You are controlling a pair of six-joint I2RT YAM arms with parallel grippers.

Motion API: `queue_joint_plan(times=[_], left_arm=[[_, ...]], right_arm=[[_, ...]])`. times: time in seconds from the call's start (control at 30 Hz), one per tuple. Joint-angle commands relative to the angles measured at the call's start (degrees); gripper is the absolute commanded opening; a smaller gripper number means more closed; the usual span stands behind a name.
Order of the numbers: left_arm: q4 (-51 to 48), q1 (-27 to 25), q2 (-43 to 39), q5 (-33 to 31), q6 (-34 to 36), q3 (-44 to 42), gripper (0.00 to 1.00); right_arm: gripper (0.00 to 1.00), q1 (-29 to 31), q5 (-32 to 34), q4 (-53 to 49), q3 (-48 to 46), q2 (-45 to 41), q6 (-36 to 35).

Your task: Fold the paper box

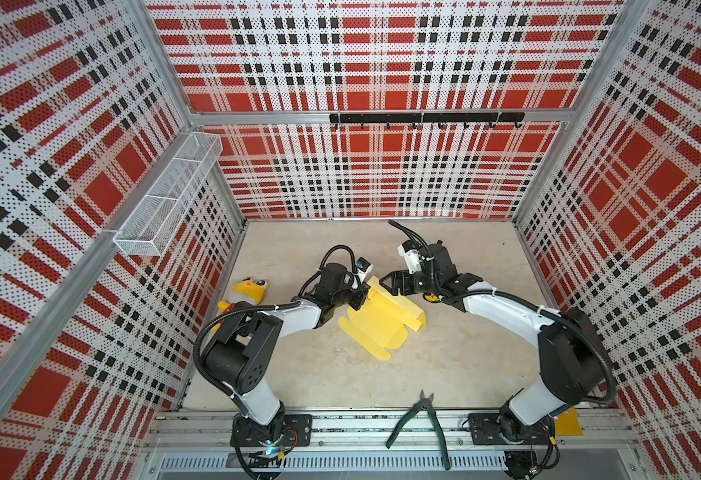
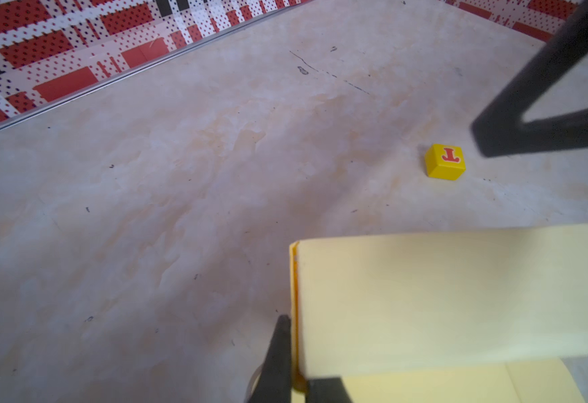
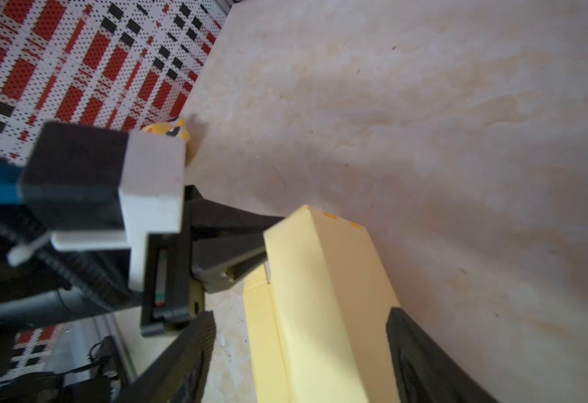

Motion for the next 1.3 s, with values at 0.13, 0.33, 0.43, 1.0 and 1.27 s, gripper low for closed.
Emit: queue_joint_plan(times=[0.13,0.33,0.43,1.0,1.27], left_arm=[[2.82,-0.99,2.30,-0.56,1.37,-0.38,0.00],[3.81,-1.02,2.78,0.58,1.57,-0.91,0.00],[3.82,-1.02,3.01,0.27,1.90,-0.91,0.00],[6.38,-1.80,7.11,0.36,1.70,0.23,0.16],[9.47,-1.98,9.76,1.13,2.31,1.39,0.23]], right_arm=[[0.79,-1.76,-6.42,9.30,2.60,7.40,6.51],[0.78,-2.72,-8.29,14.40,1.64,11.62,9.02],[0.76,-3.22,-9.15,17.29,1.01,13.39,11.05],[0.62,-6.91,-11.00,25.03,-6.09,17.73,15.55],[0.62,-9.32,-13.87,24.70,-5.84,17.71,16.36]])
